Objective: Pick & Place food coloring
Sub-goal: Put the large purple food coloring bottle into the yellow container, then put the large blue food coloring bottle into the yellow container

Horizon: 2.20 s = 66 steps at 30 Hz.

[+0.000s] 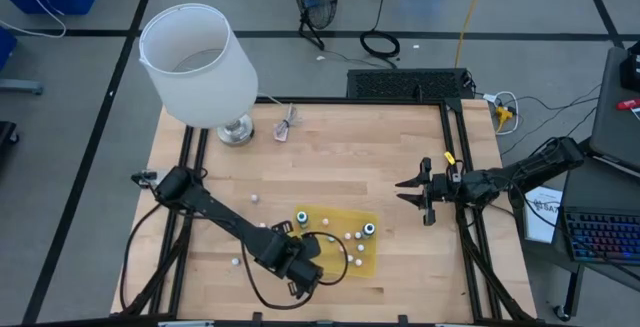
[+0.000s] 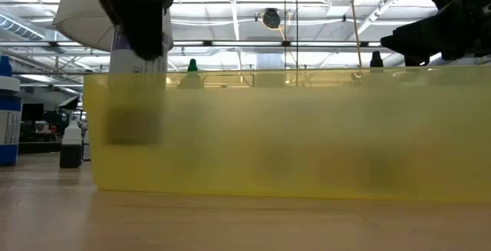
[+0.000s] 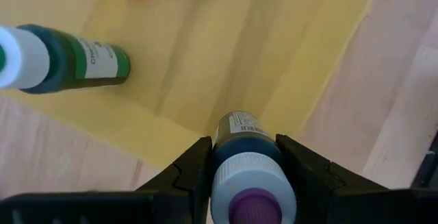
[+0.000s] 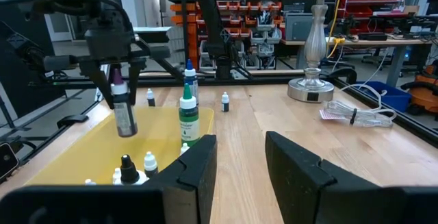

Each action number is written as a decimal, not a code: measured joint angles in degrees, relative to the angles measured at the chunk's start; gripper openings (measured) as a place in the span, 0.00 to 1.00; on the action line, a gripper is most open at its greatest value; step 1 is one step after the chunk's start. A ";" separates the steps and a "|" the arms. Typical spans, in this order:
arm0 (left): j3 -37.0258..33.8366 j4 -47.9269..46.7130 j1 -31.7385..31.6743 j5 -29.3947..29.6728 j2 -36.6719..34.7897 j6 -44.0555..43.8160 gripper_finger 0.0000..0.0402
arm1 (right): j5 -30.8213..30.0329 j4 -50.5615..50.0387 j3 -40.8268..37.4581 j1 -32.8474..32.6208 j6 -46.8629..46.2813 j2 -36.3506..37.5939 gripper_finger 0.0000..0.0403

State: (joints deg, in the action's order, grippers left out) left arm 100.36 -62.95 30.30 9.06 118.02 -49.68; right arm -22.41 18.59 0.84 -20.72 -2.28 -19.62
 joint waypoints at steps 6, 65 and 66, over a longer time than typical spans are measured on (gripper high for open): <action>-2.63 0.35 -0.39 0.96 0.00 -1.57 0.35 | -0.01 0.00 0.02 0.01 0.00 -0.01 0.28; 3.70 -26.98 -6.17 12.11 -15.78 -6.61 0.68 | -0.01 0.13 0.02 0.00 0.00 0.07 0.28; 1.63 -27.03 -6.19 12.17 -18.00 -8.31 0.67 | -0.01 0.19 0.02 0.00 0.00 0.07 0.28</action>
State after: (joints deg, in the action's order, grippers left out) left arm 101.99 -89.98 24.12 21.23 100.02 -57.99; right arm -22.41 18.78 0.86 -20.72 -2.28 -19.55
